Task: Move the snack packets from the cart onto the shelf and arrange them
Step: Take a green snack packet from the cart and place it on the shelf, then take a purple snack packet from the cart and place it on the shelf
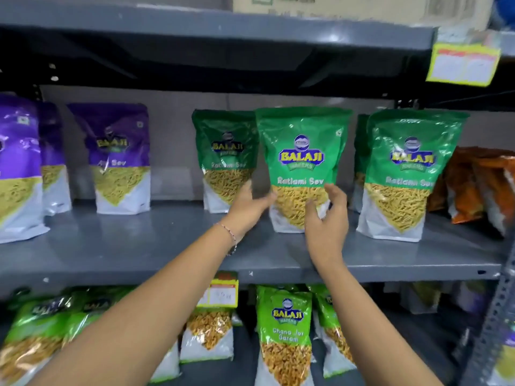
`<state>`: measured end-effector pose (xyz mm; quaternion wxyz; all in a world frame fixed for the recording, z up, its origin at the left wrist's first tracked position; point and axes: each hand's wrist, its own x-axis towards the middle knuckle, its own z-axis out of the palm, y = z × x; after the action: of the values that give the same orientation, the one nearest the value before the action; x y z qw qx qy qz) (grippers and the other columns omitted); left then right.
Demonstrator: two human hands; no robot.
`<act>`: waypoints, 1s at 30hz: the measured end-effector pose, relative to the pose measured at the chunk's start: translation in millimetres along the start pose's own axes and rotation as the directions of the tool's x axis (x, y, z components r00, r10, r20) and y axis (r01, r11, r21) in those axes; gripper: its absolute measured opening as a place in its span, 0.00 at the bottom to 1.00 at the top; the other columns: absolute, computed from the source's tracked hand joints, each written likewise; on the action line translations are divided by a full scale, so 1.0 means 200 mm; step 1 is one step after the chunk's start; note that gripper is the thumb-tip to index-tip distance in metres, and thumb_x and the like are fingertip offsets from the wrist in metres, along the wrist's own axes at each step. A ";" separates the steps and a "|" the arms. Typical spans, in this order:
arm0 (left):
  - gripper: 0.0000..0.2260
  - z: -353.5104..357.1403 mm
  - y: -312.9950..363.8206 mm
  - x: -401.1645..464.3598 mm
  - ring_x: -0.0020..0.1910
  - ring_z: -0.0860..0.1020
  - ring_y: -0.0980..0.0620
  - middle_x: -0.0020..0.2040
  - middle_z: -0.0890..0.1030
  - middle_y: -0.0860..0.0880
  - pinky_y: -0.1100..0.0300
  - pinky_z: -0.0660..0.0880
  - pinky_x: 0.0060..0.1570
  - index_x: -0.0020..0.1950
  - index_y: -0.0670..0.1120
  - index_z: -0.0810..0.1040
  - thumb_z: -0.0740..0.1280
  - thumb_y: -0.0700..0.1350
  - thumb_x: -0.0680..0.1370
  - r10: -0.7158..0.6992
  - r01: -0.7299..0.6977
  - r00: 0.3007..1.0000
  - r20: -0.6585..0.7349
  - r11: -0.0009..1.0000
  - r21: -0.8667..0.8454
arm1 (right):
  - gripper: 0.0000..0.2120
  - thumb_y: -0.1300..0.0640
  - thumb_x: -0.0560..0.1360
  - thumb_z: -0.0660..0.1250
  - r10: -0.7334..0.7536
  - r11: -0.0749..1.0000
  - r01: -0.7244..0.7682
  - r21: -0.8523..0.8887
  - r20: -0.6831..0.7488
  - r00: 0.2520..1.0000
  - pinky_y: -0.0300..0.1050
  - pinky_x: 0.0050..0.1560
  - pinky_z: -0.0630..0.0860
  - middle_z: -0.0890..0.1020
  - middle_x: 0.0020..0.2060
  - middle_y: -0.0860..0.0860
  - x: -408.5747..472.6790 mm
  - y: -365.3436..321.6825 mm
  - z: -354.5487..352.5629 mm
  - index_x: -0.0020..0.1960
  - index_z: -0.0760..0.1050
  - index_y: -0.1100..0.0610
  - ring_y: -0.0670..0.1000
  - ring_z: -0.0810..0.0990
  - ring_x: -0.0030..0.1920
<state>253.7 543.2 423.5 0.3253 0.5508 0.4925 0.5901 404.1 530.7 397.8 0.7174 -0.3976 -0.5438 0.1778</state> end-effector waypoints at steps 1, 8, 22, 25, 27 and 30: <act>0.37 -0.07 0.01 -0.05 0.75 0.64 0.49 0.77 0.63 0.45 0.54 0.62 0.73 0.78 0.44 0.55 0.70 0.52 0.75 0.019 -0.024 0.998 -0.057 0.996 -0.083 | 0.18 0.59 0.76 0.66 -0.041 0.996 0.039 0.079 0.022 0.999 0.43 0.61 0.72 0.78 0.63 0.50 -0.07 -0.04 0.04 0.65 0.71 0.55 0.50 0.75 0.65; 0.14 -0.76 -0.03 -0.70 0.66 0.75 0.50 0.68 0.76 0.49 0.56 0.71 0.66 0.68 0.51 0.70 0.58 0.47 0.81 -0.007 -0.216 0.896 -0.445 0.868 -0.447 | 0.19 0.61 0.76 0.66 -0.200 0.923 0.006 0.384 0.467 0.861 0.50 0.68 0.71 0.77 0.63 0.48 -0.81 -0.31 0.52 0.66 0.71 0.58 0.45 0.75 0.66; 0.07 -1.60 -1.10 -2.91 0.54 0.75 0.47 0.42 0.77 0.53 0.53 0.71 0.51 0.41 0.50 0.75 0.64 0.43 0.79 -0.559 0.496 -0.128 -0.819 0.679 -0.541 | 0.30 0.63 0.69 0.70 -0.110 0.994 -0.013 0.113 0.921 -0.375 0.47 0.71 0.63 0.72 0.68 0.58 -2.79 -0.10 0.86 0.69 0.68 0.59 0.58 0.68 0.71; 0.08 -1.51 -1.23 -3.25 0.56 0.78 0.40 0.42 0.78 0.44 0.49 0.74 0.57 0.39 0.47 0.75 0.65 0.41 0.77 -0.709 0.686 -0.237 -0.665 0.363 -0.631 | 0.28 0.64 0.71 0.68 -0.007 0.992 0.096 0.087 0.773 -0.634 0.49 0.68 0.67 0.72 0.68 0.59 -3.10 0.03 0.84 0.70 0.67 0.59 0.59 0.68 0.70; 0.13 -1.45 -1.35 -3.41 0.56 0.80 0.38 0.53 0.82 0.36 0.46 0.76 0.59 0.49 0.37 0.80 0.67 0.47 0.73 -0.734 0.753 -0.325 -0.597 0.181 -0.632 | 0.29 0.64 0.71 0.68 0.054 0.987 0.140 0.080 0.656 -0.752 0.51 0.67 0.70 0.73 0.67 0.60 -3.31 0.13 0.82 0.71 0.67 0.58 0.59 0.70 0.69; 0.28 -1.40 -1.48 -3.50 0.53 0.81 0.36 0.54 0.83 0.34 0.50 0.76 0.47 0.57 0.36 0.80 0.71 0.58 0.69 -0.714 0.877 -0.359 -0.601 -0.038 -0.479 | 0.28 0.62 0.66 0.66 0.133 0.972 0.212 0.097 0.517 -0.846 0.54 0.61 0.76 0.79 0.63 0.59 -3.57 0.29 0.77 0.67 0.71 0.54 0.61 0.77 0.64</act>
<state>62.8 -78.8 -59.9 0.3450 -0.2557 0.8601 0.2752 25.6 134.2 -87.2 -0.3548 0.0422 -0.8758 0.3244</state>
